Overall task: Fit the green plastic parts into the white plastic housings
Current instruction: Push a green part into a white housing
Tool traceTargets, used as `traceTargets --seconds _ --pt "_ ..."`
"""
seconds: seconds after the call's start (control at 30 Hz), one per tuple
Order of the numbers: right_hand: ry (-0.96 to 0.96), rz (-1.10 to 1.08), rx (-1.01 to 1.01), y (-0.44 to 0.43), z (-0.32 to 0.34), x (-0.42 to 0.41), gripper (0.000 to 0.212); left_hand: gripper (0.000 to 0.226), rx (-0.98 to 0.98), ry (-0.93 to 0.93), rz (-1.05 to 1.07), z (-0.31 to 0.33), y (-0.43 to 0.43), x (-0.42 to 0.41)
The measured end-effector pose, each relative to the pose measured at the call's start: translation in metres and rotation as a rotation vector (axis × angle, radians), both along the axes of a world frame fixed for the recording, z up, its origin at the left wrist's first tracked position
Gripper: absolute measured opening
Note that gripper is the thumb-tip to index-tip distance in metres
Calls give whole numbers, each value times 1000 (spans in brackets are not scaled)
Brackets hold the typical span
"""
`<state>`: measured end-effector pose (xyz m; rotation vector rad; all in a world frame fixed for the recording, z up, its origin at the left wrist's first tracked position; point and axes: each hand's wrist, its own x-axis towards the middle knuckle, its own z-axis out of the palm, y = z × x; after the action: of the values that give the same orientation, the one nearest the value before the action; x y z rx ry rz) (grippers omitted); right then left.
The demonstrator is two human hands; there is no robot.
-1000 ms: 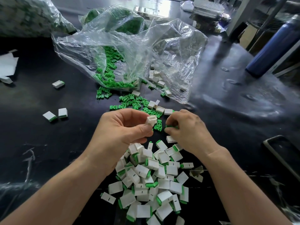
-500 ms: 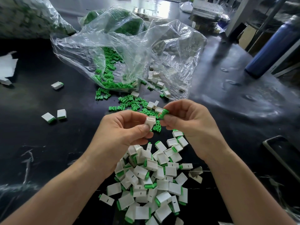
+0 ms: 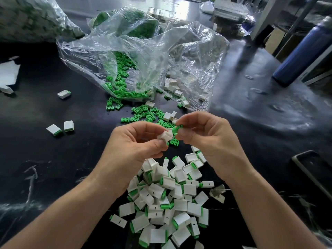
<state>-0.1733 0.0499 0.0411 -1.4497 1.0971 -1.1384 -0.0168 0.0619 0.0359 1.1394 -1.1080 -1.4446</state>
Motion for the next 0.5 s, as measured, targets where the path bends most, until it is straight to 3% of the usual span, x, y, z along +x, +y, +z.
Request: traceTargets --seconds 0.27,0.5 --pt "30 33 -45 2 -1 4 29 10 -39 -28 -5 0 0 1" --pt "176 6 -95 3 0 4 31 13 -56 -25 -14 0 1 0"
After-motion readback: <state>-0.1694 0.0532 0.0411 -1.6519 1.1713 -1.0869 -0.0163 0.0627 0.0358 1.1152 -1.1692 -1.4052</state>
